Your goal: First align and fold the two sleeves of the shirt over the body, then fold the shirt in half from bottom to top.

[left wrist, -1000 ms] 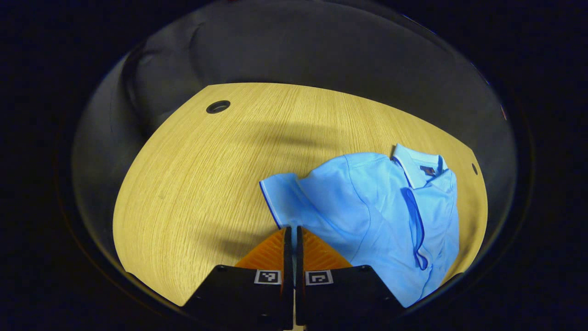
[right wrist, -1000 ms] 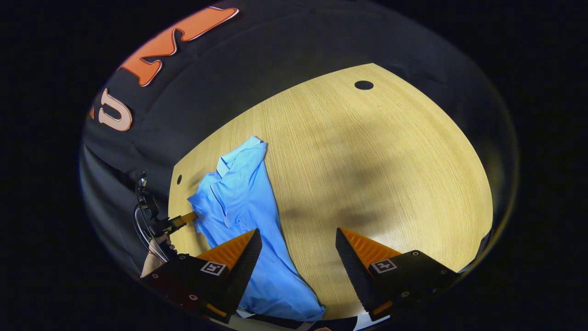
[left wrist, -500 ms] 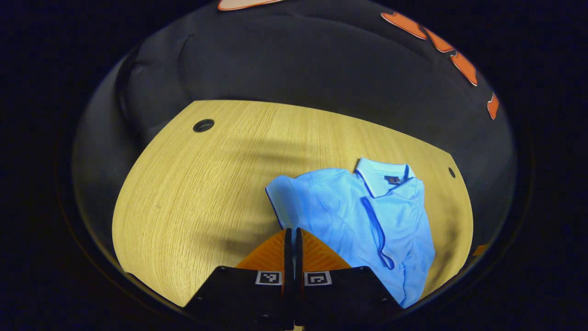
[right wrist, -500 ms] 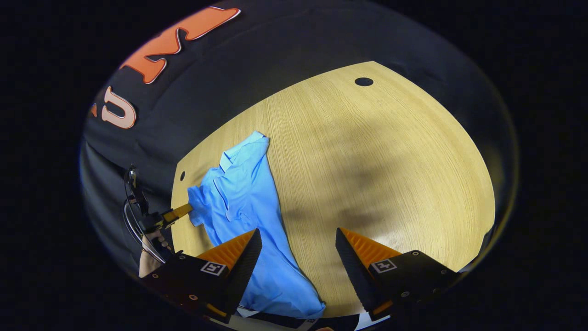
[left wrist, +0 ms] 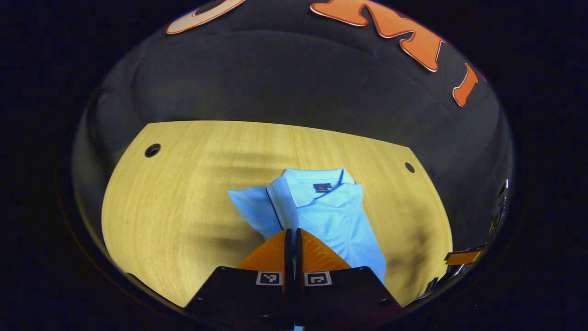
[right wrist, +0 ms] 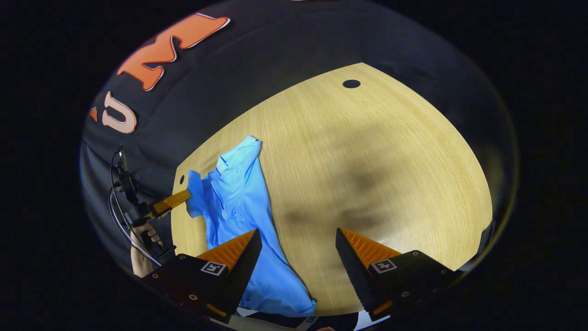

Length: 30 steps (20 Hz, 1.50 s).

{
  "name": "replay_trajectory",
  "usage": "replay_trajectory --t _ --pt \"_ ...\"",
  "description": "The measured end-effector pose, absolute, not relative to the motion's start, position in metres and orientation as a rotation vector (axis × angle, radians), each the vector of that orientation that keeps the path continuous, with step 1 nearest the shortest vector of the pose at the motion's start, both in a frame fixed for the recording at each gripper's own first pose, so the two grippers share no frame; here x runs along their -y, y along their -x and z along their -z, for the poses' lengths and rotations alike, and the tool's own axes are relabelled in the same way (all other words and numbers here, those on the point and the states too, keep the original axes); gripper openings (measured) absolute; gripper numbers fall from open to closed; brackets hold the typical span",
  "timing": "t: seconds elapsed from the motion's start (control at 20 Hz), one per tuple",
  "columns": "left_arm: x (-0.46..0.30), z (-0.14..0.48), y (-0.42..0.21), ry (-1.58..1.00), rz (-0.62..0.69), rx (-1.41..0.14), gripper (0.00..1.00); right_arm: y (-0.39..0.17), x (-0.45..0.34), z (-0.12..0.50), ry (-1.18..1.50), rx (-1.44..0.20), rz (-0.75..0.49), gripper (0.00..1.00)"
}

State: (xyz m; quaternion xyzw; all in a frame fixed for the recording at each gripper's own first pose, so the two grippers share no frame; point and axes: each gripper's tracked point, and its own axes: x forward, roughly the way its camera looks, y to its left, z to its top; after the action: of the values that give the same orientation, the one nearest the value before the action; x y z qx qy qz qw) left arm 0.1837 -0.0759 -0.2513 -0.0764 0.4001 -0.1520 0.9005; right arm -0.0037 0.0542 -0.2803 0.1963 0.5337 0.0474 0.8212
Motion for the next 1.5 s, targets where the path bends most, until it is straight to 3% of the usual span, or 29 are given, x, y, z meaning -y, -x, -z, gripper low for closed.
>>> replay_trajectory --t 0.4,0.7,0.8,0.85,1.1,1.2,1.3,1.5 --pt "0.171 0.256 -0.173 0.136 0.441 -0.869 0.04 0.022 -0.013 0.287 -0.455 -1.138 -0.043 0.98" --pt "0.197 0.279 -0.172 0.019 0.411 -0.929 0.04 0.032 0.007 0.296 -0.474 -1.156 -0.021 0.98" --pt "0.206 0.282 -0.170 0.019 0.415 -0.926 0.08 0.033 0.009 0.298 -0.478 -1.164 -0.022 0.98" --pt "0.208 0.282 -0.168 0.028 0.409 -0.926 0.13 0.033 0.009 0.298 -0.475 -1.167 -0.026 0.98" --pt "0.194 0.277 -0.153 0.086 0.365 -0.932 0.81 0.032 -0.002 0.310 -0.404 -1.189 -0.063 0.99" --pt "0.175 0.276 -0.138 0.069 0.337 -0.940 0.86 0.039 -0.014 0.312 -0.378 -1.197 -0.082 0.99" --pt "0.152 0.269 -0.121 0.031 0.325 -0.922 1.00 0.045 -0.030 0.316 -0.357 -1.210 -0.105 0.98" --pt "0.106 0.263 -0.073 0.030 0.317 -0.936 1.00 0.061 -0.068 0.325 -0.270 -1.244 -0.159 0.99"
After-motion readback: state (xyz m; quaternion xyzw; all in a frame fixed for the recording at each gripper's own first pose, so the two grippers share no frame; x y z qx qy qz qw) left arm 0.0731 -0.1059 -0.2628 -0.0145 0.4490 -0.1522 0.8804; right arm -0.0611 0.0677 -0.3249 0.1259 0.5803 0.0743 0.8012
